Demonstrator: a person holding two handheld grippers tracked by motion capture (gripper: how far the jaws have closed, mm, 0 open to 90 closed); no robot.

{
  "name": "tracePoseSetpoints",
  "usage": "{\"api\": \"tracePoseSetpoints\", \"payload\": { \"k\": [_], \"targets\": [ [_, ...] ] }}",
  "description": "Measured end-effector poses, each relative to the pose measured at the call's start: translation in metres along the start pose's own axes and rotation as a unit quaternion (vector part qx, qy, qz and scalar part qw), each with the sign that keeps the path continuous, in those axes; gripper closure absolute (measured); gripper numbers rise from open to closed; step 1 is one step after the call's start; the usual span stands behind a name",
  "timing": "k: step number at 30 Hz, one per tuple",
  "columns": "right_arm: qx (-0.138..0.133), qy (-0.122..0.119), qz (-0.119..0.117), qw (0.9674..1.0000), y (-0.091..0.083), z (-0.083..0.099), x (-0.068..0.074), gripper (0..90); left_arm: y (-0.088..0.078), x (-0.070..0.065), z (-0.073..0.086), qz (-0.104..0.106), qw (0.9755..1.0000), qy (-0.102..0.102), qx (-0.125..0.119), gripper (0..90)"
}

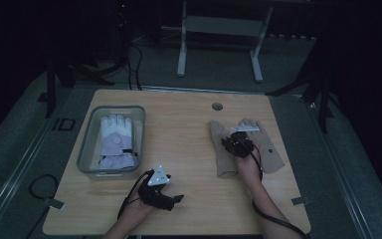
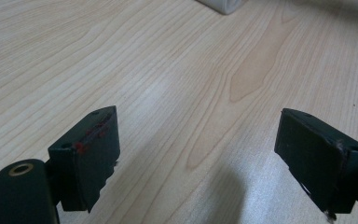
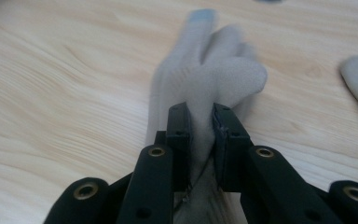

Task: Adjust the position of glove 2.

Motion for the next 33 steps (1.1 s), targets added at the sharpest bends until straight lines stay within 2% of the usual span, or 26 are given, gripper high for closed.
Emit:
{"api": "tracePoseSetpoints", "payload": {
  "k": [2,3,8,9,10,11,13,15,19,22,25,27,29,31,33],
  "targets": [
    [-0.010,0.012,-0.011,0.9998,-0.011,-0.007,0.013,78.3,0.001,-0.001,0.000,0.001,1.0000,0.001,0.000,14.1],
    [-0.016,0.014,-0.006,0.9998,-0.015,-0.011,0.019,78.3,0.001,-0.001,0.000,-0.001,1.0000,0.003,0.002,14.1],
    [-0.029,0.063,-0.027,0.9972,-0.033,-0.023,0.049,78.2,-0.001,-0.003,-0.001,0.001,1.0000,0.006,-0.003,14.1],
    [-0.029,0.063,-0.027,0.9972,-0.033,-0.023,0.049,78.2,-0.001,-0.003,-0.001,0.001,1.0000,0.006,-0.003,14.1],
    [-0.035,0.066,-0.028,0.9968,-0.035,-0.025,0.055,78.2,-0.002,-0.003,-0.001,0.000,1.0000,0.006,-0.006,14.1],
    [-0.042,0.068,-0.024,0.9965,-0.035,-0.026,0.068,78.1,-0.003,-0.003,-0.001,0.000,1.0000,0.006,-0.008,14.1],
    [-0.043,0.065,-0.027,0.9966,-0.031,-0.024,0.078,77.9,-0.004,-0.004,0.000,-0.002,0.9999,0.009,-0.008,14.1],
    [-0.034,0.059,-0.020,0.9975,-0.022,-0.020,0.086,77.7,-0.005,-0.004,0.002,-0.004,0.9999,0.010,-0.007,14.1],
    [-0.021,0.057,-0.006,0.9982,-0.003,-0.012,0.092,77.7,-0.006,-0.002,0.004,-0.006,0.9999,0.007,-0.007,14.1],
    [-0.007,0.052,0.003,0.9986,0.011,-0.006,0.093,77.6,-0.006,-0.001,0.004,-0.004,0.9999,0.003,-0.010,14.1],
    [0.009,0.046,0.014,0.9988,0.021,0.002,0.092,76.4,-0.005,-0.002,0.004,-0.005,0.9999,0.009,-0.005,14.1],
    [0.021,0.038,0.020,0.9988,0.028,0.007,0.091,73.4,-0.005,-0.002,0.004,-0.004,0.9999,0.009,-0.006,14.1],
    [0.036,0.027,0.017,0.9988,0.033,0.011,0.091,67.1,-0.006,-0.001,0.004,-0.003,0.9999,0.009,-0.005,14.1],
    [0.036,0.006,0.023,0.9991,0.034,0.013,0.092,59.8,-0.005,-0.001,0.005,-0.001,1.0000,0.004,-0.005,14.1],
    [0.037,-0.003,0.023,0.9991,0.032,0.012,0.092,54.4,-0.005,-0.001,0.005,-0.003,1.0000,0.005,-0.004,14.1]
  ]
}}
Point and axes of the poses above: each handheld gripper's, and its own axes: y roughly forward along the jaws, z roughly out of its underside, x roughly to its left, the point moved 3 cm from there along y, roughly forward along the jaws, and after that the axes turned 6 degrees about z, right-handed, at the moved point
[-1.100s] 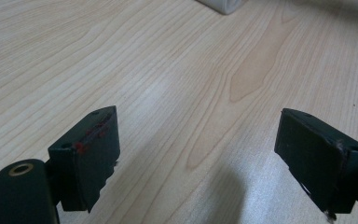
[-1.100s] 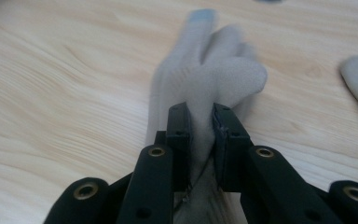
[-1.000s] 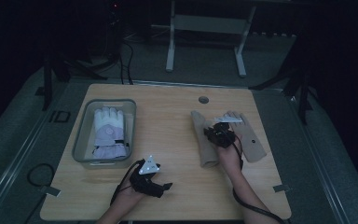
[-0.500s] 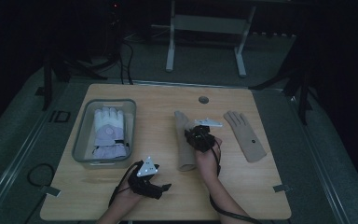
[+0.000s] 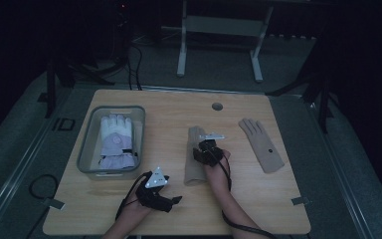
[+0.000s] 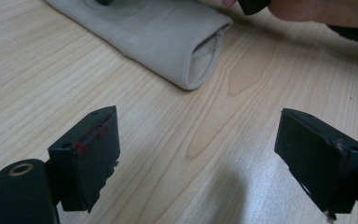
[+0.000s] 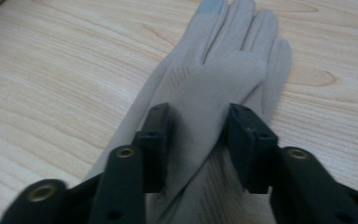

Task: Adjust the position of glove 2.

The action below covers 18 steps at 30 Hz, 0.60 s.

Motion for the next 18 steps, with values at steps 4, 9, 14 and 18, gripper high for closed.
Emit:
{"api": "tracePoseSetpoints", "payload": {
  "k": [4,9,14,18],
  "targets": [
    [-0.006,-0.012,0.001,0.9999,-0.010,-0.003,-0.006,53.0,0.000,0.000,0.000,0.002,1.0000,-0.001,-0.001,14.1],
    [-0.017,-0.005,0.010,0.9998,-0.026,-0.009,-0.031,53.5,0.001,0.000,0.001,0.003,1.0000,-0.001,0.003,14.1],
    [-0.032,0.002,0.042,0.9986,-0.042,-0.013,-0.070,50.4,0.002,-0.001,0.001,0.002,1.0000,-0.001,0.005,14.1],
    [-0.038,0.007,0.060,0.9974,-0.049,-0.012,-0.104,50.0,0.002,-0.001,0.000,0.002,1.0000,-0.001,0.006,14.1]
  ]
}}
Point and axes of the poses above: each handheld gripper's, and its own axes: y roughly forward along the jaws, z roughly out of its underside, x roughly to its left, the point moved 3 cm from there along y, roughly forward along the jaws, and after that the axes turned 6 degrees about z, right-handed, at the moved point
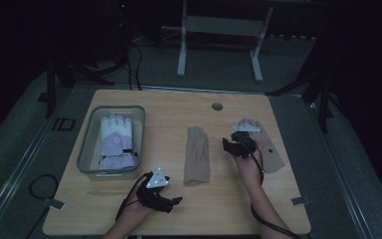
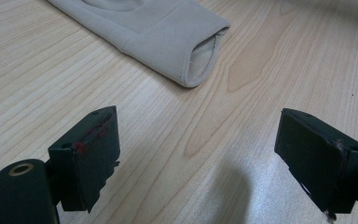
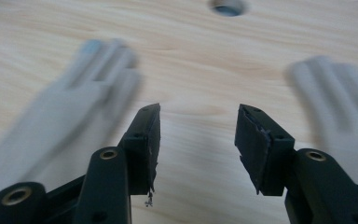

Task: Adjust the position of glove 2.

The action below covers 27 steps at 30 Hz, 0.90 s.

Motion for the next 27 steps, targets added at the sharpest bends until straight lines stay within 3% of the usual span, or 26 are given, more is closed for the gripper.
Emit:
{"api": "tracePoseSetpoints", "payload": {
  "k": [4,7,9,14,21,27],
  "targets": [
    [0.004,-0.008,0.008,0.9999,0.002,0.005,-0.033,50.7,-0.001,0.000,0.000,0.001,1.0000,-0.002,-0.003,14.1],
    [0.012,-0.003,0.000,0.9999,0.004,0.009,-0.055,51.3,0.000,0.000,-0.001,0.001,1.0000,-0.003,-0.002,14.1],
    [0.012,-0.002,-0.010,0.9999,0.004,0.012,-0.066,51.3,0.000,0.000,-0.001,0.001,1.0000,-0.002,-0.001,14.1],
    [0.023,-0.013,0.002,0.9996,0.006,0.018,-0.092,51.5,0.002,0.000,-0.001,0.001,1.0000,-0.006,-0.001,14.1],
    [0.021,0.012,-0.006,0.9997,0.013,0.029,-0.122,47.9,0.001,0.000,0.000,0.000,1.0000,-0.007,-0.001,14.1],
    [0.029,0.015,-0.011,0.9994,0.024,0.043,-0.129,47.7,0.001,0.000,0.000,-0.001,1.0000,-0.008,0.001,14.1]
  ]
}}
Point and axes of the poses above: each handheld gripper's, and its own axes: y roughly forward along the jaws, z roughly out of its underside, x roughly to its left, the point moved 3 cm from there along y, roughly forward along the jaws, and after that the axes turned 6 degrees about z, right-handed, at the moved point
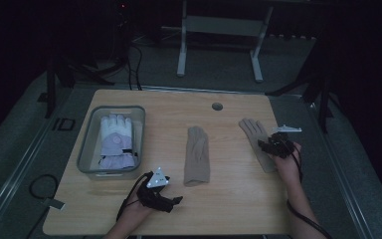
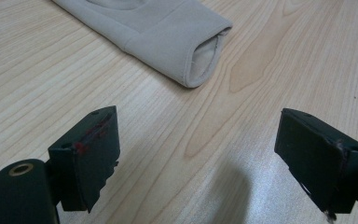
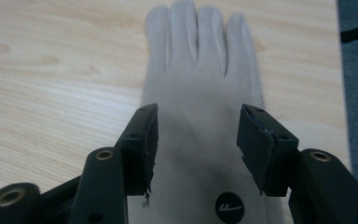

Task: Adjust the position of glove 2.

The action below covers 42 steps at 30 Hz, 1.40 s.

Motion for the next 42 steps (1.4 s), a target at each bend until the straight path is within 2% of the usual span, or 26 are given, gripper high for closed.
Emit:
{"api": "tracePoseSetpoints", "payload": {
  "k": [3,5,7,10,13,15,18,21,24,26,27,32,34,39,42],
  "targets": [
    [0.009,-0.001,-0.004,0.9999,0.009,0.007,-0.001,48.1,0.001,0.000,0.001,0.000,1.0000,0.001,0.003,14.1],
    [-0.003,0.010,-0.016,0.9998,0.011,0.011,-0.001,49.5,0.001,0.000,0.001,-0.001,1.0000,0.001,0.004,14.1],
    [-0.013,0.013,-0.013,0.9997,0.012,0.013,-0.002,57.1,0.001,0.000,0.001,-0.001,1.0000,0.000,0.005,14.1],
    [-0.021,0.008,0.007,0.9997,0.011,0.014,0.001,71.6,0.002,0.000,0.001,-0.001,1.0000,-0.001,0.005,14.1],
    [-0.020,0.004,0.014,0.9997,0.010,0.014,0.007,80.6,0.002,0.000,0.001,-0.002,1.0000,-0.002,0.004,14.1],
    [-0.013,0.025,0.015,0.9995,0.009,0.013,0.008,82.9,0.002,0.000,0.002,-0.001,1.0000,-0.004,0.003,14.1],
    [-0.015,0.041,0.020,0.9988,0.002,0.010,0.012,84.0,0.001,0.000,0.001,-0.002,1.0000,-0.004,0.002,14.1],
    [-0.023,0.055,0.014,0.9981,-0.005,0.007,0.014,84.1,0.001,0.000,0.001,-0.002,1.0000,-0.004,0.000,14.1],
    [-0.035,0.089,0.012,0.9953,-0.022,0.001,0.019,84.1,0.002,0.001,0.001,-0.003,1.0000,-0.003,0.003,14.1],
    [-0.040,0.097,0.024,0.9942,-0.032,-0.001,0.023,84.1,0.002,0.001,0.001,-0.003,1.0000,0.000,0.005,14.1],
    [-0.041,0.098,0.023,0.9940,-0.036,-0.001,0.025,84.1,0.002,0.001,0.001,-0.003,1.0000,-0.001,0.005,14.1],
    [-0.049,0.102,0.056,0.9920,-0.063,0.000,0.038,84.1,0.002,0.000,0.001,-0.005,1.0000,0.000,0.005,14.1],
    [-0.052,0.110,0.056,0.9909,-0.070,0.003,0.040,84.1,0.002,0.000,0.001,-0.005,1.0000,0.001,0.005,14.1],
    [-0.043,0.107,0.070,0.9909,-0.077,0.017,0.049,84.0,0.001,0.001,0.001,-0.007,1.0000,0.001,0.004,14.1],
    [-0.028,0.118,0.064,0.9905,-0.072,0.029,0.051,83.9,0.002,0.000,0.001,-0.007,1.0000,0.001,0.004,14.1]
  ]
}}
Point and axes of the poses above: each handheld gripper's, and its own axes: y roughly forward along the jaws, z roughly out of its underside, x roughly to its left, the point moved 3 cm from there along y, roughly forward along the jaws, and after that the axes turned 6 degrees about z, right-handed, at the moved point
